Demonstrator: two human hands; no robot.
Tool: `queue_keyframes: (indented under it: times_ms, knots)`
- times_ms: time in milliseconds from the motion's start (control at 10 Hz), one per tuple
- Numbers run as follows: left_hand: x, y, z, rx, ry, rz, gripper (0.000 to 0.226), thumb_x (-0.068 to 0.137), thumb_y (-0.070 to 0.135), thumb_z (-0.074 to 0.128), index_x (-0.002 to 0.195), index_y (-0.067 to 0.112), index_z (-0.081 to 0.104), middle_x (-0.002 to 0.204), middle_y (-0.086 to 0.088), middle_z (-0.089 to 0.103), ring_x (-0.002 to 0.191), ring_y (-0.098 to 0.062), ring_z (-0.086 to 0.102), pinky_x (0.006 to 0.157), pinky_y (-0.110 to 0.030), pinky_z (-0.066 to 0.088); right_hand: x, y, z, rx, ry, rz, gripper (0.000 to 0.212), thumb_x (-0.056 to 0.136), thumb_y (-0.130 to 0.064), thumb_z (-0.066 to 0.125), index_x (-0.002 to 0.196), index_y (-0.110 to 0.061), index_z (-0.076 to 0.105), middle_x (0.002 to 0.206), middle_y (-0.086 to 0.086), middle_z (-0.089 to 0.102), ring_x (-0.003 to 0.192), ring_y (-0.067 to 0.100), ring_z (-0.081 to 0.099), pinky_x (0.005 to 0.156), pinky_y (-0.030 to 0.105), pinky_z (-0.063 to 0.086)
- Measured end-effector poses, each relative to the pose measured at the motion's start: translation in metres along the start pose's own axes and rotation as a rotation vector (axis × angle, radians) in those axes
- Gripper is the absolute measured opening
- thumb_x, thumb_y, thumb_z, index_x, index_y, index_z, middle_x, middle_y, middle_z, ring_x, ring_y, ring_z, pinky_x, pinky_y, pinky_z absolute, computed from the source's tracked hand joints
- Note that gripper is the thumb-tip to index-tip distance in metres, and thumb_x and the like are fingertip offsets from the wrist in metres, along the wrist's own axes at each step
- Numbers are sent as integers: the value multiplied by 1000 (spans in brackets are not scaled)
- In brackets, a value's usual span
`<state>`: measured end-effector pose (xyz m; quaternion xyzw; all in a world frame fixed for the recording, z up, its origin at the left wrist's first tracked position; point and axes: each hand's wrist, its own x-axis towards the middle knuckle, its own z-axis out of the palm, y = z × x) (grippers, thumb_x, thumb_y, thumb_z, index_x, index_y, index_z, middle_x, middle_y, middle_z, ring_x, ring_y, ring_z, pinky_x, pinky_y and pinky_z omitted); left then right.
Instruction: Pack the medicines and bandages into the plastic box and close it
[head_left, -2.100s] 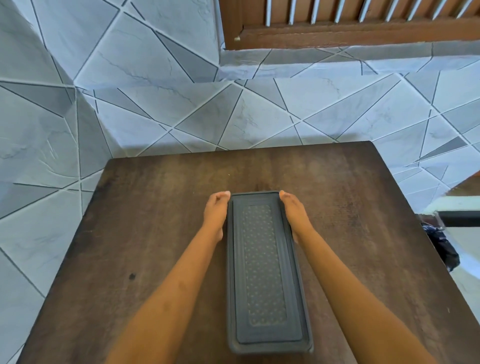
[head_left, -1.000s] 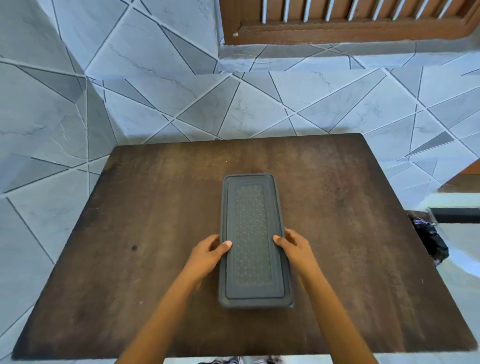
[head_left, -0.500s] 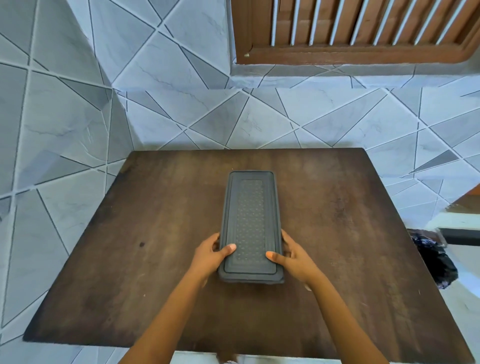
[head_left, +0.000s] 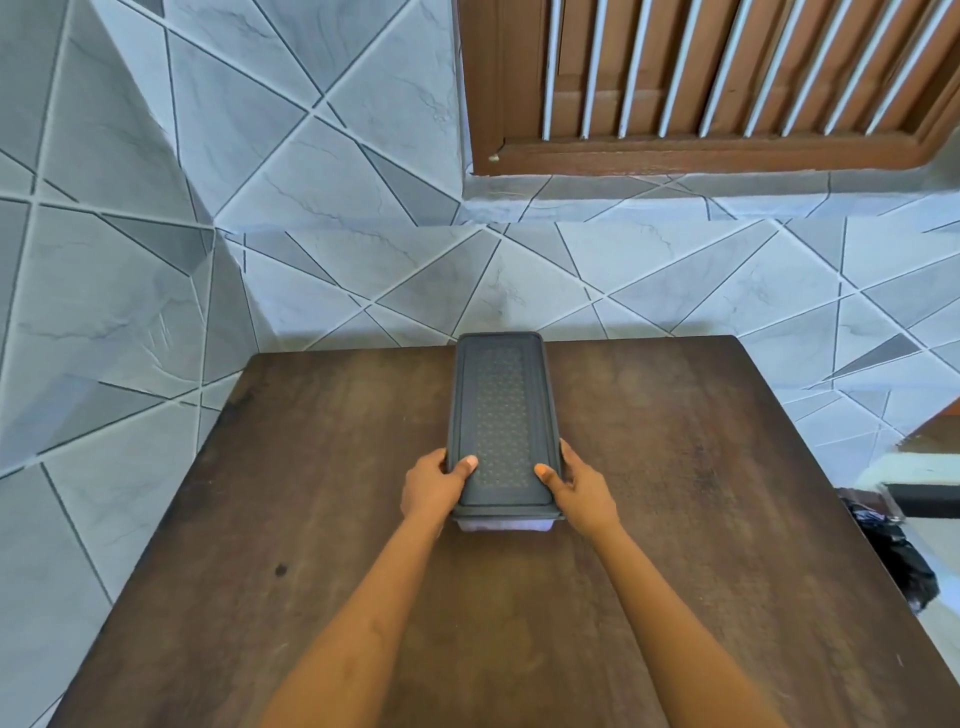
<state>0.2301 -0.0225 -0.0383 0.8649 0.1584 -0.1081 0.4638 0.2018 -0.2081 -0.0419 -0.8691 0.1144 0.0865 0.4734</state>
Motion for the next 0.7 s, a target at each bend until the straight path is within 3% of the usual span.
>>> queue_keyframes:
  times_ms: [200, 400, 500, 600, 700]
  knots:
    - [32, 4, 1, 65, -20, -18, 61, 83, 54, 56, 133, 19, 51, 133, -9, 58, 119, -31, 56, 100, -46, 47, 23, -9, 12, -215, 144, 58, 60, 94, -50, 37, 145, -23, 24, 126, 13, 61, 113, 31, 58, 93, 45, 47]
    - [41, 10, 2, 22, -50, -30, 67, 87, 50, 54, 141, 12, 39, 145, -12, 45, 130, -31, 46, 108, -45, 40, 31, -11, 14, -180, 136, 90, 61, 93, -53, 37, 144, -21, 28, 129, 11, 59, 117, 29, 56, 93, 43, 46]
    - [29, 9, 0, -17, -74, 2, 66, 93, 41, 50, 147, 15, 23, 153, -11, 33, 139, -30, 35, 114, -42, 32, 20, -10, 14, -62, 143, 64, 62, 93, -45, 44, 144, -13, 29, 149, 10, 37, 137, 25, 35, 111, 41, 34]
    - [7, 9, -11, -14, -27, 133, 65, 94, 34, 49, 149, 18, 17, 156, -8, 26, 144, -26, 25, 117, -41, 25, 1, -10, 7, -69, 212, -48, 60, 95, -34, 46, 145, -10, 24, 154, 10, 26, 143, 24, 22, 116, 38, 23]
    - [-4, 20, -27, 68, 55, 304, 65, 94, 32, 50, 149, 14, 19, 157, -6, 23, 146, -22, 20, 117, -38, 21, -11, -26, -6, -103, 291, -174, 58, 95, -28, 48, 145, -8, 24, 153, 11, 30, 142, 25, 26, 115, 39, 26]
